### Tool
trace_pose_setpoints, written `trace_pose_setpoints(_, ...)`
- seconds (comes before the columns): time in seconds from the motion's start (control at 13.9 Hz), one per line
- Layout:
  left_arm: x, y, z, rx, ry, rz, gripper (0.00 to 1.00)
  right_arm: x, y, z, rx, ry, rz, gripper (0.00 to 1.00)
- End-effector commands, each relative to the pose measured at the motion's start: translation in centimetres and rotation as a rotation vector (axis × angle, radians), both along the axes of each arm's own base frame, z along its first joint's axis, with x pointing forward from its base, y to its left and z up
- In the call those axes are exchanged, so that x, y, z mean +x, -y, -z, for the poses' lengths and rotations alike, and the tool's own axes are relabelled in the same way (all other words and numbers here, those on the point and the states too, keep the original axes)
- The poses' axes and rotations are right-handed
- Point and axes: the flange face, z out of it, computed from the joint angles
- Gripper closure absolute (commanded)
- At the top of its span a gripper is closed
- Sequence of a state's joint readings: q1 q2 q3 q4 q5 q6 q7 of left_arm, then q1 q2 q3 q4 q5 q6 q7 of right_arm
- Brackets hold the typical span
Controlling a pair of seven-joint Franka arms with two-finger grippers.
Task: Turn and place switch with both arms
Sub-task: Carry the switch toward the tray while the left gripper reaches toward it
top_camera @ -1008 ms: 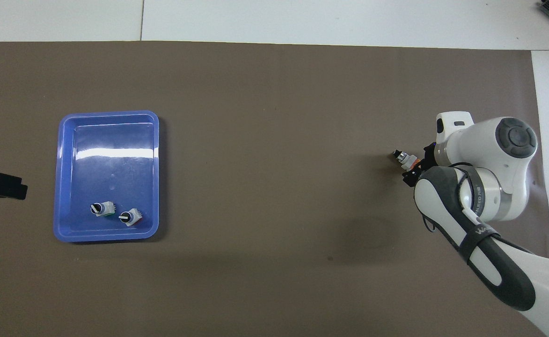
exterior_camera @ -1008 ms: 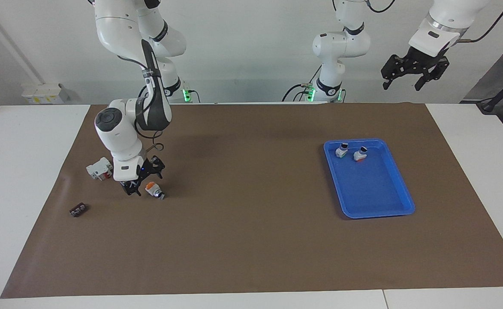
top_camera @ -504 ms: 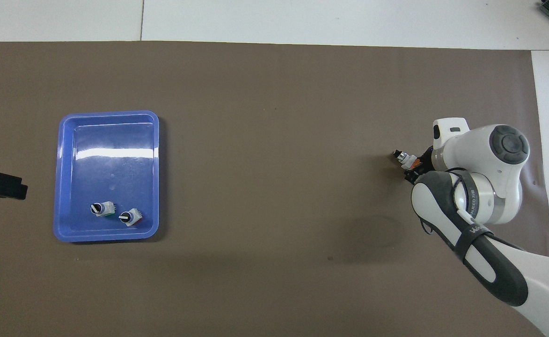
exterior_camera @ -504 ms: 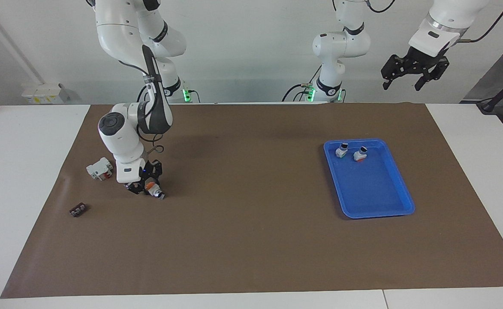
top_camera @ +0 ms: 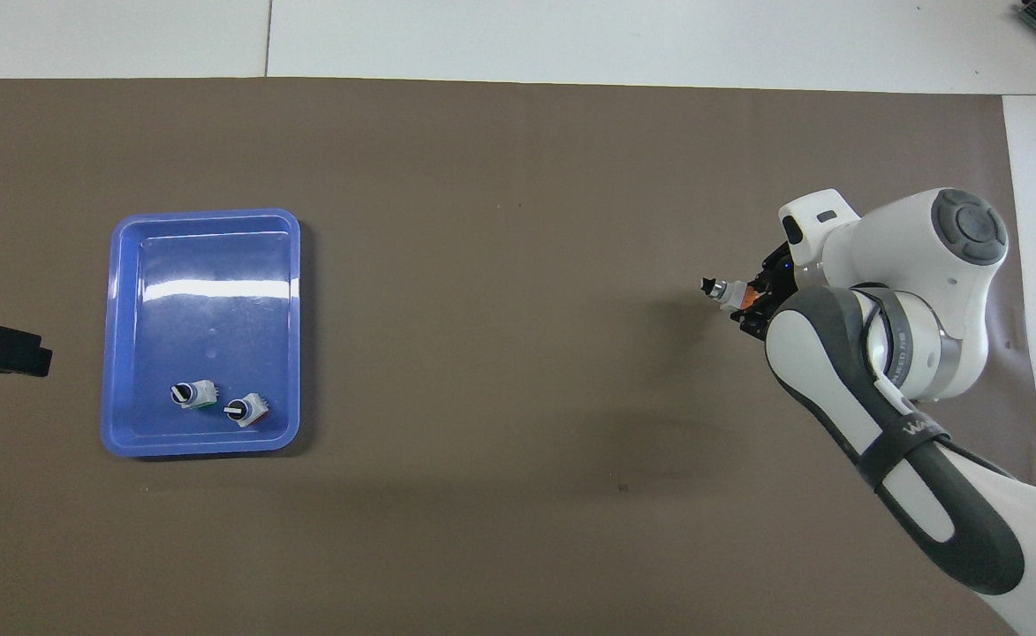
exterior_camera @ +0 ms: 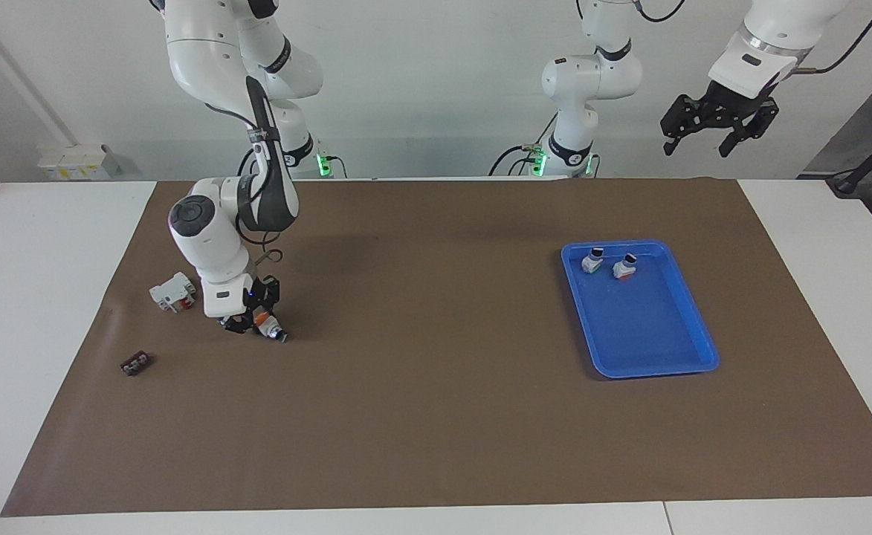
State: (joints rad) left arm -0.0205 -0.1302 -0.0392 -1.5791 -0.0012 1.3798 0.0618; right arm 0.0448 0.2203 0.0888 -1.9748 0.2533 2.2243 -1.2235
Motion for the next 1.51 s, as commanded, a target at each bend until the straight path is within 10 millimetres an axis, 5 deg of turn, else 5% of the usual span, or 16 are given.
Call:
trace_pose_setpoints(0.0, -0.8, -0.1, -0.1, 0.015, 0.007, 0.000, 0.00, 0.3, -4.0, -3.2, 0.173, 0.043, -0.082, 1.00)
trace_pose_setpoints(0.29, -0.8, 0.2, -1.0, 0.012, 0.031, 0.006, 0.00, -0.5, -13.7, -7.8, 0.420, 0.075, -0.120, 1.00)
trace_pose_setpoints(0.65, -1.2, 2.7, -0.6, -0.216, -0.027, -0.089, 0.00, -1.2, -21.2, -15.9, 0.568, 0.144, -0.114, 1.00)
trace_pose_setpoints(1.15, 0.6, 8.3, 1.1, -0.576, -0.138, -0.463, 0.26, -4.5, -28.1, -17.3, 0.566, 0.224, -0.197, 1.00)
trace_pose_setpoints(1.44, 1.8, 12.4, 3.2, -0.667, -0.178, -0.637, 0.41, -4.6, -28.4, -17.6, 0.566, 0.239, -0.197, 1.00)
